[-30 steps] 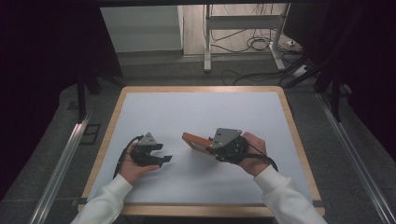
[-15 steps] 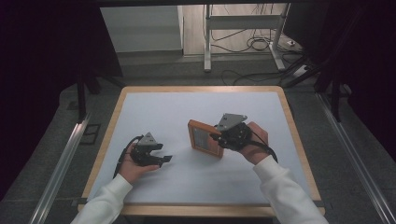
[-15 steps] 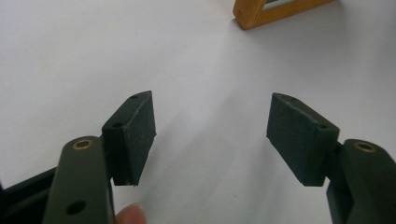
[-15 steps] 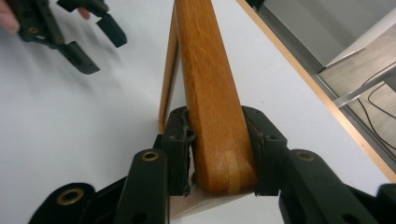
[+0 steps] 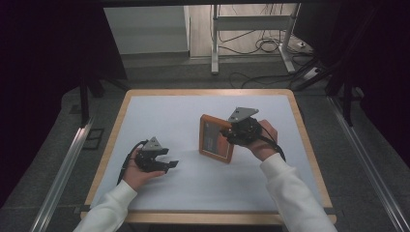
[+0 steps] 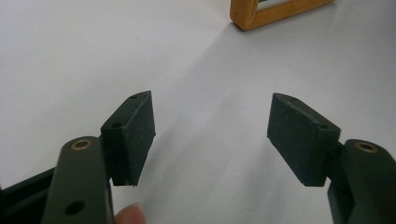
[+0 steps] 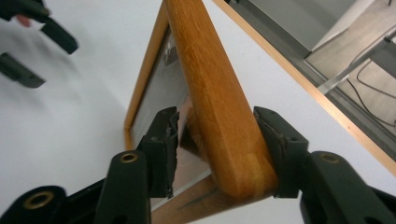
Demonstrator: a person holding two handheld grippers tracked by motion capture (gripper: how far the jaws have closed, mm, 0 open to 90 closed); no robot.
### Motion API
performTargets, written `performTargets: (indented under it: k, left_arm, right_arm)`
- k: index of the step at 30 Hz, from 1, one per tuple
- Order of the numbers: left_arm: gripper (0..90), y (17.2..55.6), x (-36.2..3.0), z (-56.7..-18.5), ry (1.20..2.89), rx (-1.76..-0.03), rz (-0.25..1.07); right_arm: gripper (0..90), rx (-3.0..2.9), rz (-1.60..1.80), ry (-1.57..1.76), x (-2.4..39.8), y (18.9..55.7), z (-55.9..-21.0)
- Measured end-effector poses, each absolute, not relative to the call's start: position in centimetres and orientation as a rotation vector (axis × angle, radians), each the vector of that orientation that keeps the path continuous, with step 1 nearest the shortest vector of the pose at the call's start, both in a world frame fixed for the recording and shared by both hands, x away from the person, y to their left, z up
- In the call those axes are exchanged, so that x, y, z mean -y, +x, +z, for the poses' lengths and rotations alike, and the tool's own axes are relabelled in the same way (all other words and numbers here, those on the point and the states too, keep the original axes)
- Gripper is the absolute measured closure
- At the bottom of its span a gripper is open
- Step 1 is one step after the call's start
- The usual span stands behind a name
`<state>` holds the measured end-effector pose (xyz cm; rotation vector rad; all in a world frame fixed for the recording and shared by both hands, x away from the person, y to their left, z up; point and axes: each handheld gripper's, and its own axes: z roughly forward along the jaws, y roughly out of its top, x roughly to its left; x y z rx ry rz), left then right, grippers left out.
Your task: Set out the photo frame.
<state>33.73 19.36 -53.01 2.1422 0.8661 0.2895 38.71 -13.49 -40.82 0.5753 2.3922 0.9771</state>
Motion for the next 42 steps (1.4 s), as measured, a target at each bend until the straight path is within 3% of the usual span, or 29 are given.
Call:
performTargets:
  k: [17, 26, 42]
  left_arm:
    - [31.9, 33.7, -19.4, -52.9, 2.140, -0.859, 0.293]
    - [31.9, 33.6, -19.4, -52.9, 2.135, -0.860, 0.293]
    - [32.2, 33.1, -19.1, -52.7, 2.118, -0.875, 0.299]
  right_arm:
    - [35.7, -2.345, 1.001, 0.723, 13.8, 41.8, -42.3]
    - [23.9, -2.244, 1.102, 0.796, 15.3, 40.1, -41.8]
    - [26.1, -2.197, 1.290, 0.886, 20.8, 34.0, -43.9]
